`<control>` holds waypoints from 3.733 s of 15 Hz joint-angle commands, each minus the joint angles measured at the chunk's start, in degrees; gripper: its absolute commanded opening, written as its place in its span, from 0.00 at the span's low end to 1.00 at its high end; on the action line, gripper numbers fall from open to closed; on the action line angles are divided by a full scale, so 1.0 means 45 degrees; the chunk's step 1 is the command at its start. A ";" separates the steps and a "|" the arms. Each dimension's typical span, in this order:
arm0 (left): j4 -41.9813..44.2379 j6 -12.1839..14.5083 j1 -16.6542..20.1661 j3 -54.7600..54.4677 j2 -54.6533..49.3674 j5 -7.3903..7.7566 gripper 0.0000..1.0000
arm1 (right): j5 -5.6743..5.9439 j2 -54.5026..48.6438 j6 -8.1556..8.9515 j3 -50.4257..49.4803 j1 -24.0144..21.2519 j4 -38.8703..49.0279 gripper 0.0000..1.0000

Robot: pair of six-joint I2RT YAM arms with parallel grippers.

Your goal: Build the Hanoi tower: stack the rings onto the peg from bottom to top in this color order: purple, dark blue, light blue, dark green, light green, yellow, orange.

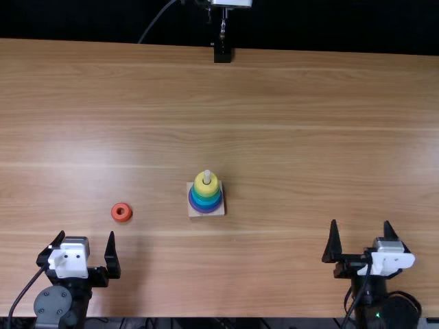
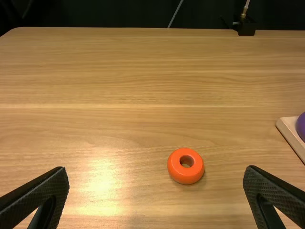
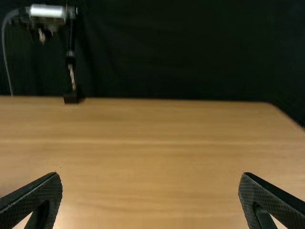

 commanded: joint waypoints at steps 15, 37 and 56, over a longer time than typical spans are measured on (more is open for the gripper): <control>-0.1015 0.0042 0.0008 -0.1430 -0.0138 0.0079 1.00 | -0.0296 -0.1664 -0.0078 -0.2828 -0.0071 -0.1326 1.00; 0.1095 -0.0005 0.0223 0.2749 0.4725 0.0313 1.00 | -0.0296 -0.1664 -0.0078 -0.2828 -0.0090 -0.1654 1.00; -0.3804 -0.0076 -0.0539 1.0835 1.9119 0.0875 1.00 | -0.0296 -0.1664 -0.0078 -0.2828 -0.0090 -0.1654 1.00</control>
